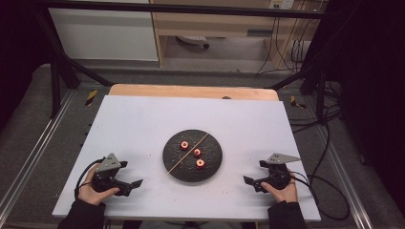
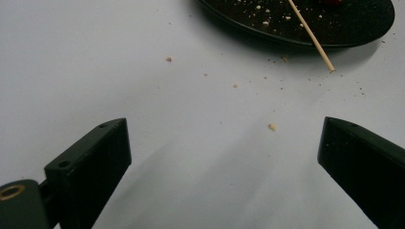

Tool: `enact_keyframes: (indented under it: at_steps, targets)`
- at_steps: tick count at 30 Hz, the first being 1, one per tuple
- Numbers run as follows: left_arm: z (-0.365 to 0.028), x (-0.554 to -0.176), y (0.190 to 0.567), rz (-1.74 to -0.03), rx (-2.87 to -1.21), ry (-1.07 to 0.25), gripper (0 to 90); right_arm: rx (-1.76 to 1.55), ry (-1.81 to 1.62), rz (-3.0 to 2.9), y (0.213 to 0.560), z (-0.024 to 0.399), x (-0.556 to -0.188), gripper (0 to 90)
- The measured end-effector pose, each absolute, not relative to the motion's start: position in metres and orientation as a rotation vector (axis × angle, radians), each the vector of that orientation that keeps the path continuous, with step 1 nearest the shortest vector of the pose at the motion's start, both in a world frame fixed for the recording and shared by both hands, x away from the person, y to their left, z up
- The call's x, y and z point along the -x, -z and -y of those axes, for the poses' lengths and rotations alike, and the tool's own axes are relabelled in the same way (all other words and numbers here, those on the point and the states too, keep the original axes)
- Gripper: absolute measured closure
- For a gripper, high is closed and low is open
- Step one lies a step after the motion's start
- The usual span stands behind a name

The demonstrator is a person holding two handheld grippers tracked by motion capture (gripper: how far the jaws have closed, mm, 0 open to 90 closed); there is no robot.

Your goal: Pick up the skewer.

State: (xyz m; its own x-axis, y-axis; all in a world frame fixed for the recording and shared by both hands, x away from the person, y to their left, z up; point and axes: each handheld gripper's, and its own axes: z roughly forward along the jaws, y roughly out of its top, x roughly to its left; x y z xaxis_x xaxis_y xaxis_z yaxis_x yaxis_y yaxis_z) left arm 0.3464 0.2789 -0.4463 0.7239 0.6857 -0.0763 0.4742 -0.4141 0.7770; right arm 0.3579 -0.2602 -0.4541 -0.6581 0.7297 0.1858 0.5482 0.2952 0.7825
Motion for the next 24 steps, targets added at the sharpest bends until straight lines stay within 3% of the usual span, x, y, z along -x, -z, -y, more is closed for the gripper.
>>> enact_keyframes:
  at_steps: [24]
  targets:
    - [-0.265, -0.346, 0.443, -0.873, -2.114, -0.321, 4.2, -1.183, -1.298, -2.352, 0.453, 0.26, -0.357, 0.9]
